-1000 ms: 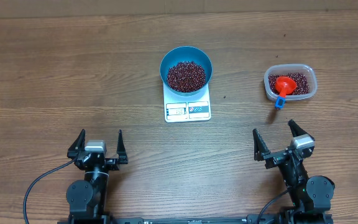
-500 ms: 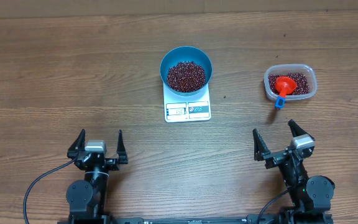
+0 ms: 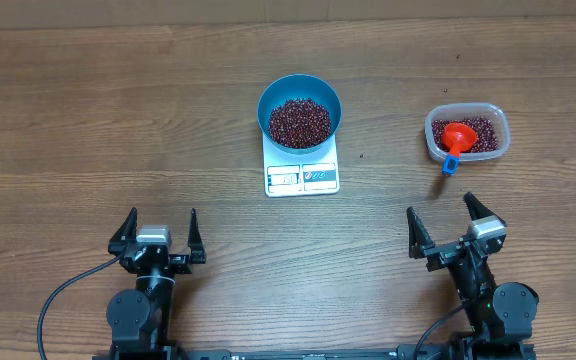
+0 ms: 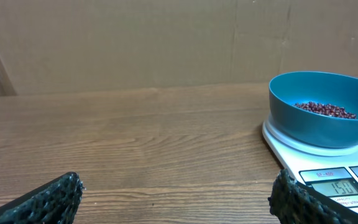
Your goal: Scoop item into bowl and weigh 150g on scale
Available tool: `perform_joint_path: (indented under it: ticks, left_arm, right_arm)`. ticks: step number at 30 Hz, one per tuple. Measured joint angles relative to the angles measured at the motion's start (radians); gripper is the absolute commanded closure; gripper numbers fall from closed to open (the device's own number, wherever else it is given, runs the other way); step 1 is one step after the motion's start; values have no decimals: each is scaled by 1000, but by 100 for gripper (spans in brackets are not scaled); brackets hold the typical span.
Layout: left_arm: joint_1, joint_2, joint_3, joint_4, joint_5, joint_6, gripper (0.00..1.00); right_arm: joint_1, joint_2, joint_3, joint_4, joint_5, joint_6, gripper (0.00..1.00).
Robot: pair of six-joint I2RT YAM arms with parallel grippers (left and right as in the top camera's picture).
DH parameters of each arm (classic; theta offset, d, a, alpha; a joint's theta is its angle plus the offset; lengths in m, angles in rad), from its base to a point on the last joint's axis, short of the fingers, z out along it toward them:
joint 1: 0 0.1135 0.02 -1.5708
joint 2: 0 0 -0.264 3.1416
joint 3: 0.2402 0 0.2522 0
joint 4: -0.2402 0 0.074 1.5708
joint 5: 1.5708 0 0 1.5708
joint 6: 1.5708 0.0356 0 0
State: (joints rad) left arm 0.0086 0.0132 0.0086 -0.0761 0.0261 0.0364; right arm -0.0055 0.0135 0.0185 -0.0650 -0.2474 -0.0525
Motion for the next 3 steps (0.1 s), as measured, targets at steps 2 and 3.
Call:
perform_joint_path:
  ticks: [2, 3]
  left_arm:
    - [0, 0, 0, 0, 0, 0, 0]
    - [0, 0, 0, 0, 0, 0, 0]
  right_arm:
    - [0, 0, 0, 0, 0, 0, 0]
    - [0, 0, 0, 0, 0, 0, 0]
